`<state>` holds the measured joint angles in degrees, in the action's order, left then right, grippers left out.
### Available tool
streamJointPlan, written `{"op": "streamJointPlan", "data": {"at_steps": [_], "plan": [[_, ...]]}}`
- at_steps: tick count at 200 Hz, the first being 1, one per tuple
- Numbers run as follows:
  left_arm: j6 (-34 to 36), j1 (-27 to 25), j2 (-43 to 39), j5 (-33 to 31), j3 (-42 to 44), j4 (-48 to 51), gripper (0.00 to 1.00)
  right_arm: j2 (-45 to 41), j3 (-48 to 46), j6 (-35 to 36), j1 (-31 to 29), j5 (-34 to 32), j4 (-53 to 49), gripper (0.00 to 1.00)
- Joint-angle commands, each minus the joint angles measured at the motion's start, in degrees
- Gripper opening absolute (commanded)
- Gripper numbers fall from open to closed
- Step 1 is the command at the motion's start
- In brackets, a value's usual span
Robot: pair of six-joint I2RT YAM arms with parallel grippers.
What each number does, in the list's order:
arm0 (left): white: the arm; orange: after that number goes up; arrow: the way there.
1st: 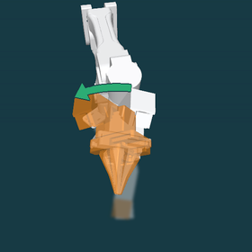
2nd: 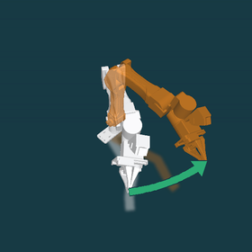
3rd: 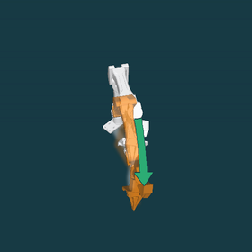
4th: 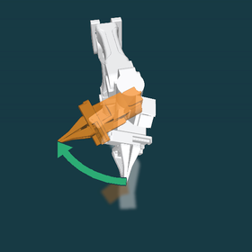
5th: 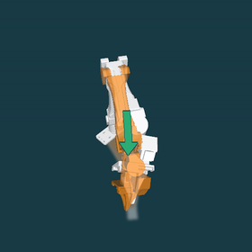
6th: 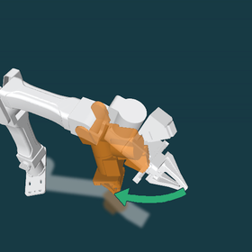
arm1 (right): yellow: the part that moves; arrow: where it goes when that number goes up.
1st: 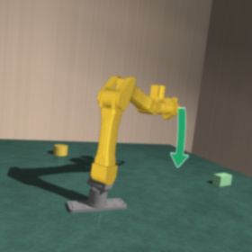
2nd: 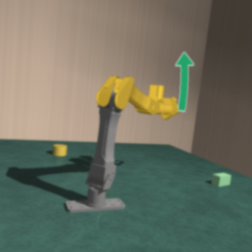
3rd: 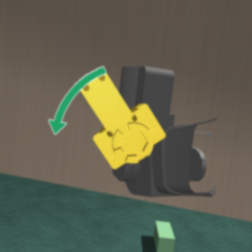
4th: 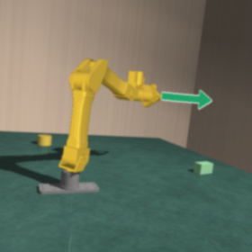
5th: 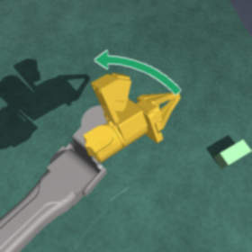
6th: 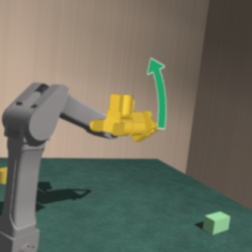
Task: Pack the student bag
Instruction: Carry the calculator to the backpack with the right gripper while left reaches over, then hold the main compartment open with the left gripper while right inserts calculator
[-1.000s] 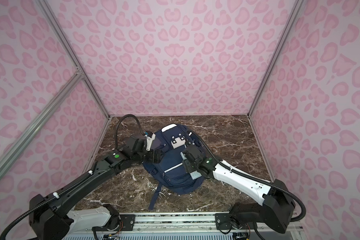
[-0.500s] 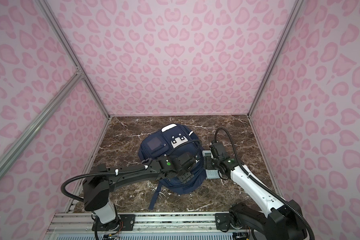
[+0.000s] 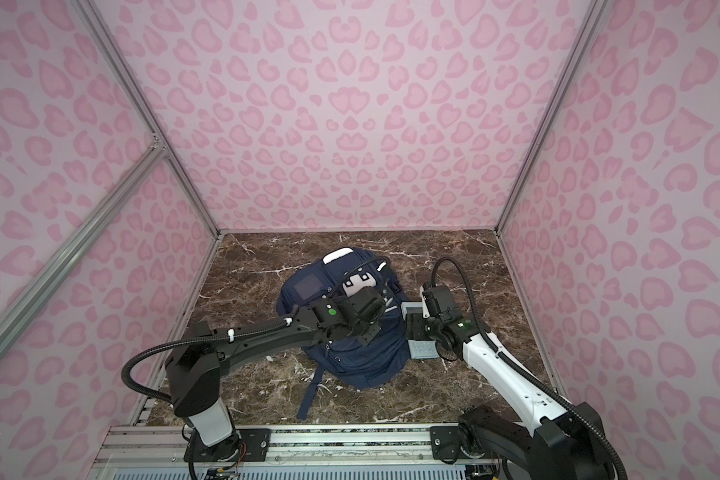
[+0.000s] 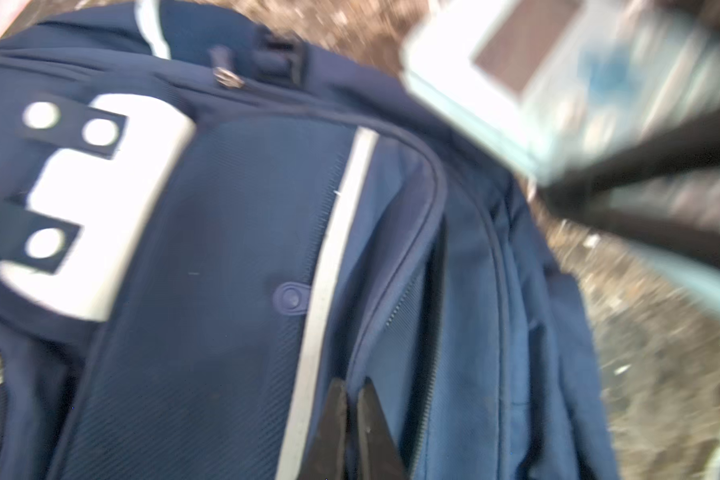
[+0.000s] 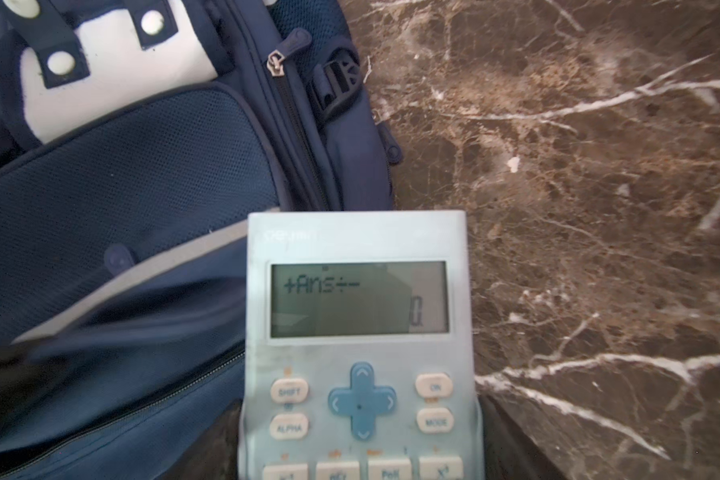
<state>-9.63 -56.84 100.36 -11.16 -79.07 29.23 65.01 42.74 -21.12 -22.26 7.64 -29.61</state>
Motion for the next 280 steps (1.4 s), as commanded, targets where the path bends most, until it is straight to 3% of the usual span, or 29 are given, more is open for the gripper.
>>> {"op": "streamJointPlan", "data": {"at_steps": [1, 37, 70, 99, 124, 136, 149, 186, 210, 236, 261, 280], "plan": [[-9.62, 2.81, -2.76, 5.88, 0.64, -6.17, 0.03, 1.43, 0.27, -2.01, -0.06, 2.55, 3.32, 0.68], [-21.92, 7.44, -4.14, 13.09, 1.63, -13.42, 0.03, 5.69, 2.89, -5.13, -2.69, 4.01, 4.73, 0.68], [-30.06, 8.15, -2.82, 18.24, 2.50, -24.38, 0.03, 13.36, 6.91, -6.47, -3.84, 5.07, 4.66, 0.68], [-31.43, 7.45, 1.98, 19.74, -5.14, -25.07, 0.03, 18.86, 10.73, -8.41, -3.50, 6.93, 6.78, 0.68], [-34.16, 6.37, 2.82, 22.54, -4.79, -28.74, 0.03, 24.95, 17.21, -10.36, -2.53, 7.65, 7.06, 0.70], [-34.30, 5.87, 2.53, 22.18, -4.62, -28.21, 0.03, 27.95, 20.32, -11.50, -2.46, 7.32, 6.88, 0.73], [-34.65, 5.94, 1.75, 22.03, -3.23, -28.57, 0.03, 29.87, 21.76, -13.22, -2.44, 8.22, 8.21, 0.84], [-34.78, 6.91, -0.07, 21.17, 0.67, -28.82, 0.03, 26.14, 17.02, -14.61, -2.39, 11.16, 12.75, 0.98], [-34.94, 7.09, 0.09, 21.86, 1.55, -29.50, 0.03, 22.39, 13.97, -12.95, -1.82, 11.32, 11.30, 0.99], [-34.45, 7.16, 0.02, 21.81, 1.42, -29.02, 0.03, 17.59, 7.26, -13.09, -0.58, 14.15, 13.27, 0.87], [-34.25, 7.18, 0.00, 21.54, 1.31, -28.88, 0.03, 15.45, 2.41, -15.48, -0.55, 17.92, 19.86, 0.64], [-34.23, 7.18, 0.19, 21.62, 1.02, -28.43, 0.03, 14.30, 1.24, -17.17, -0.53, 18.79, 23.18, 0.52]]}}
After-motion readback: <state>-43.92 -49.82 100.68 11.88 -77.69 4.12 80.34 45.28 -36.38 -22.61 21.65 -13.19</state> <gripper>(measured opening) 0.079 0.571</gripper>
